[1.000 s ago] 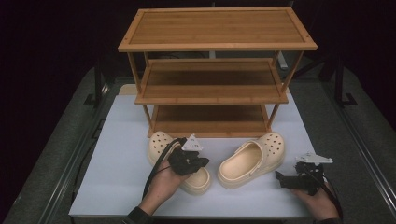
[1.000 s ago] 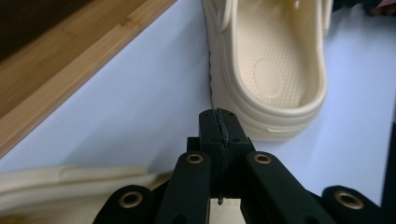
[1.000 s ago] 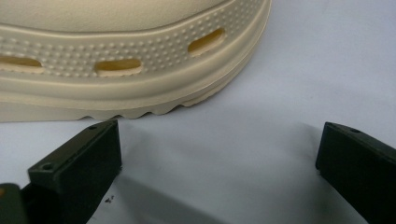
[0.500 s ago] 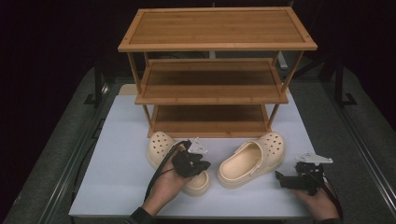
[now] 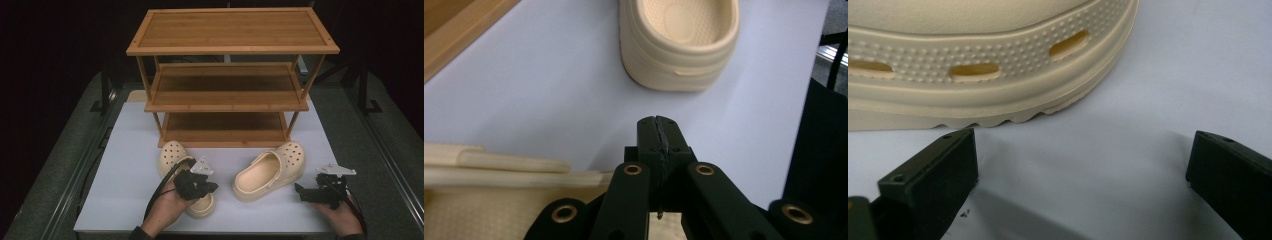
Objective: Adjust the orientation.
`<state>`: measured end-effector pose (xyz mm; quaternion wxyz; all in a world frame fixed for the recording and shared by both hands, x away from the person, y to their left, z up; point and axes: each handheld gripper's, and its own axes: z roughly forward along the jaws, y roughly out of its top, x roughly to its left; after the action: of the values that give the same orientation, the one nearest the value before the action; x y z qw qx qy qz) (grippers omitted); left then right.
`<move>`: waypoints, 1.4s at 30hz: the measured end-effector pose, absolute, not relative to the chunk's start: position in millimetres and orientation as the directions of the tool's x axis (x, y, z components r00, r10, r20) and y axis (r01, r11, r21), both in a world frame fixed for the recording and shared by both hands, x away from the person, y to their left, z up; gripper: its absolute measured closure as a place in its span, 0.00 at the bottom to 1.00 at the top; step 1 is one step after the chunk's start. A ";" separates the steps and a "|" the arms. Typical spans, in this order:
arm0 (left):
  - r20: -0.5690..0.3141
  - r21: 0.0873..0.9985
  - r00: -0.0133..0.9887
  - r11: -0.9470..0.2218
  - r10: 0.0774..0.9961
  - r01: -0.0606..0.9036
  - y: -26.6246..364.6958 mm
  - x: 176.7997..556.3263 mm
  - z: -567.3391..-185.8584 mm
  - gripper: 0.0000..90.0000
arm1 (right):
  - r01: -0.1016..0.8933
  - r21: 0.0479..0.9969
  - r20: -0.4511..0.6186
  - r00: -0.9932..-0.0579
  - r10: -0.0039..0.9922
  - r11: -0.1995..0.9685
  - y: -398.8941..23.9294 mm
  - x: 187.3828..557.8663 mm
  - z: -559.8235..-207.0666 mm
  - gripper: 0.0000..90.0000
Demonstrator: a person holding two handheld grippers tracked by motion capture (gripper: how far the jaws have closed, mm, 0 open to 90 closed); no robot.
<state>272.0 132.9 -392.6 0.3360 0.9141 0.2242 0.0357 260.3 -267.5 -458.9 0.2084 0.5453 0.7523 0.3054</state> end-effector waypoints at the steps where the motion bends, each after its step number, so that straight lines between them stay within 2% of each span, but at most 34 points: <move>1: -0.091 0.631 0.897 -0.671 0.433 0.388 134.7 270.0 -392.8 1.00 | 0.693 0.687 0.020 -0.318 0.948 0.219 -267.5 260.3 -458.9 0.00; 9: -0.127 0.632 0.895 -0.661 0.428 0.406 150.5 257.4 -392.0 1.00 | 0.693 0.687 0.020 -0.318 0.948 0.219 -267.5 260.4 -458.9 0.00; 15: -0.161 0.690 0.885 -0.592 0.437 0.417 169.5 256.4 -377.3 1.00 | 0.694 0.686 0.019 -0.318 0.948 0.219 -267.5 260.5 -458.8 0.00; 22: -0.142 0.747 0.819 -0.483 0.555 0.457 231.5 254.9 -355.8 1.00 | 0.694 0.686 0.020 -0.318 0.948 0.219 -267.5 260.5 -458.9 0.00; 26: -0.121 0.750 0.755 -0.439 0.645 0.495 270.3 259.7 -359.6 1.00 | 0.694 0.686 0.019 -0.318 0.948 0.219 -267.5 260.6 -458.8 0.00; 31: -0.071 0.733 0.679 -0.423 0.731 0.533 299.5 273.9 -372.9 1.00 | 0.695 0.685 0.019 -0.319 0.948 0.220 -267.5 260.8 -458.7 0.00; 38: -0.050 0.721 0.639 -0.415 0.767 0.555 303.5 310.7 -395.0 1.00 | 0.695 0.685 0.019 -0.319 0.948 0.220 -267.5 260.8 -458.7 0.00; 42: -0.048 0.699 0.657 -0.445 0.752 0.560 292.3 330.6 -408.8 1.00 | 0.694 0.686 0.019 -0.318 0.948 0.219 -267.5 260.6 -458.8 0.00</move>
<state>330.6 292.3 -408.8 0.3530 0.8391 0.3909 0.1358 260.6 -267.5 -458.8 0.2081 0.5455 0.7525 0.3047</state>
